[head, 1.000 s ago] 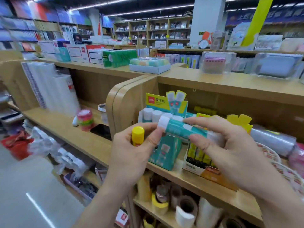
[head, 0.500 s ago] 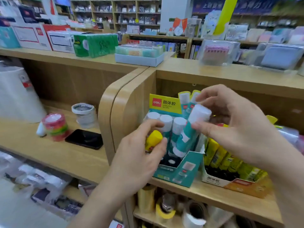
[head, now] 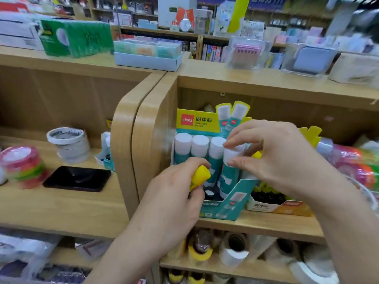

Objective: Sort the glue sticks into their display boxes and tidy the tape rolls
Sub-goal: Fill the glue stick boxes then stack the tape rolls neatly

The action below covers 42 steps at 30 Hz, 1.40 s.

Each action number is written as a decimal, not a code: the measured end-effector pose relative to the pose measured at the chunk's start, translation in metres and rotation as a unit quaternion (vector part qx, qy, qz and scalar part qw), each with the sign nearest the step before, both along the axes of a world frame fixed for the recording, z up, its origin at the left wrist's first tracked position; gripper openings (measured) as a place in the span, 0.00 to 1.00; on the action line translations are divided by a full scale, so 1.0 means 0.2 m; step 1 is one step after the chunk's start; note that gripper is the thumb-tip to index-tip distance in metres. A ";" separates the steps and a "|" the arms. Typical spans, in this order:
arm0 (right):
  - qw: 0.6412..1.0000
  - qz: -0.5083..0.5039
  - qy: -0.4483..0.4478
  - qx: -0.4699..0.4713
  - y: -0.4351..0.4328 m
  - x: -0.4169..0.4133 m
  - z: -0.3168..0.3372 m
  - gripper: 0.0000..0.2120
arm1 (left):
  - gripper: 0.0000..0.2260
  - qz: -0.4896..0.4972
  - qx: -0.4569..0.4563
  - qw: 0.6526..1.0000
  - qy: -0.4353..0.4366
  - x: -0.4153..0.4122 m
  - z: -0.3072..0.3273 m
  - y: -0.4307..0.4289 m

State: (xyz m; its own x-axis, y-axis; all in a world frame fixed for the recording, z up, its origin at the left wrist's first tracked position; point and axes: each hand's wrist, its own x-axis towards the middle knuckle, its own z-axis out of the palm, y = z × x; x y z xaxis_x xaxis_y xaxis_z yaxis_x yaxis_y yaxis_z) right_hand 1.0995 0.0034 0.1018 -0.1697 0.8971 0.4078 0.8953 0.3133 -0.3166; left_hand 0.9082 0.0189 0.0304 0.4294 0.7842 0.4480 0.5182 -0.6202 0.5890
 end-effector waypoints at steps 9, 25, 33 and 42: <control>0.999 -0.032 -0.029 0.021 -0.03 0.01 -0.02 0.08 | 0.07 -0.072 -0.106 0.985 -0.116 0.04 0.03 0.02; 0.993 -0.046 0.106 0.016 -0.10 0.07 -0.10 0.10 | 0.10 -0.165 -0.226 0.875 -0.394 0.10 0.16 0.04; 0.917 -0.005 0.396 0.045 -0.32 0.21 -0.08 0.10 | 0.11 -0.137 -0.134 0.891 -0.411 0.15 0.22 -0.05; 0.868 -0.023 0.489 0.078 -0.53 0.29 -0.11 0.12 | 0.11 -0.185 -0.135 0.891 -0.392 0.41 0.20 -0.24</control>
State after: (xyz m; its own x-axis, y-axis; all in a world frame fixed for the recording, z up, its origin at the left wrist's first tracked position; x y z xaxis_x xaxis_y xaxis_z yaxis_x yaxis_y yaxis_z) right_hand 1.1573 -0.1025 0.0798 0.3609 0.8147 0.4538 0.2349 0.3915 -0.8897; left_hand 0.9900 -0.0294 0.0707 0.3192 0.7783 0.5407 -0.3282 -0.4445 0.8335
